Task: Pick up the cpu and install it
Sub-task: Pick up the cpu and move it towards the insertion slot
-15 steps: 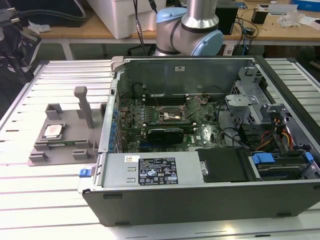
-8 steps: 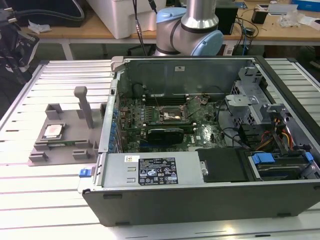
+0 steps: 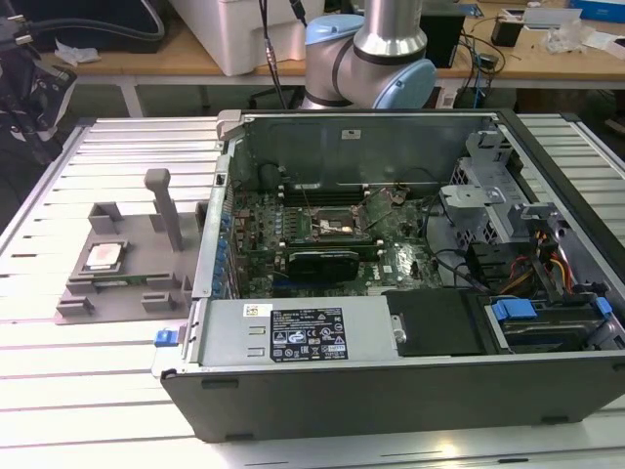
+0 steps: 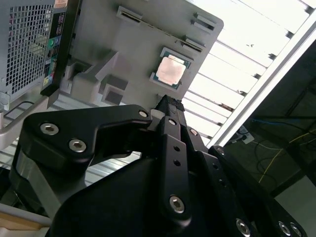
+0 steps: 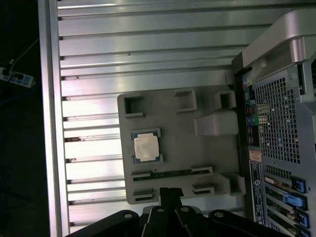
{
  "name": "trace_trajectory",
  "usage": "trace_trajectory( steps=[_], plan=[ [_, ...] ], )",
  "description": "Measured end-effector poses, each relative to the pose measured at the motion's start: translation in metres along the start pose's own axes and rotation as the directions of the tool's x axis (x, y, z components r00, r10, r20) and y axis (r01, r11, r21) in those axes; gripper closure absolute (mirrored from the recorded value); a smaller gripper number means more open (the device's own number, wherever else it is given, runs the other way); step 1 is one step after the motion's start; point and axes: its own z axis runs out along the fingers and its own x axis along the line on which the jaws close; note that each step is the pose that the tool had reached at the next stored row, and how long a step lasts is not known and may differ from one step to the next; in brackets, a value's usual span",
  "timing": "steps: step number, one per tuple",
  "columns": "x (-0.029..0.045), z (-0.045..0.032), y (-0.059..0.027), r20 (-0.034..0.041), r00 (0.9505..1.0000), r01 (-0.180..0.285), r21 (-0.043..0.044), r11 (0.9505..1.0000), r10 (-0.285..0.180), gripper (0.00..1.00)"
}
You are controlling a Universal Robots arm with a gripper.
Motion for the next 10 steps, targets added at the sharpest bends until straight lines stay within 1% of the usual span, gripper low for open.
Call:
trace_trajectory(
  steps=[1, 2, 3, 4, 5, 10],
  plan=[
    [0.0, 0.0, 0.0, 0.0, 1.0, 0.0, 0.0, 1.0, 0.0, 0.89],
    [0.0001, 0.0, 0.0, 0.0, 1.0, 0.0, 0.0, 1.0, 0.0, 0.83],
    [0.0001, 0.0, 0.0, 0.0, 1.0, 0.0, 0.0, 1.0, 0.0, 0.83],
    [0.0001, 0.0, 0.0, 0.0, 1.0, 0.0, 0.0, 1.0, 0.0, 0.71],
    [0.0002, 0.0, 0.0, -0.0001, 1.0, 0.0, 0.0, 1.0, 0.0, 0.71],
    [0.0003, 0.0, 0.0, 0.0, 1.0, 0.0, 0.0, 1.0, 0.0, 0.4]
  ],
)
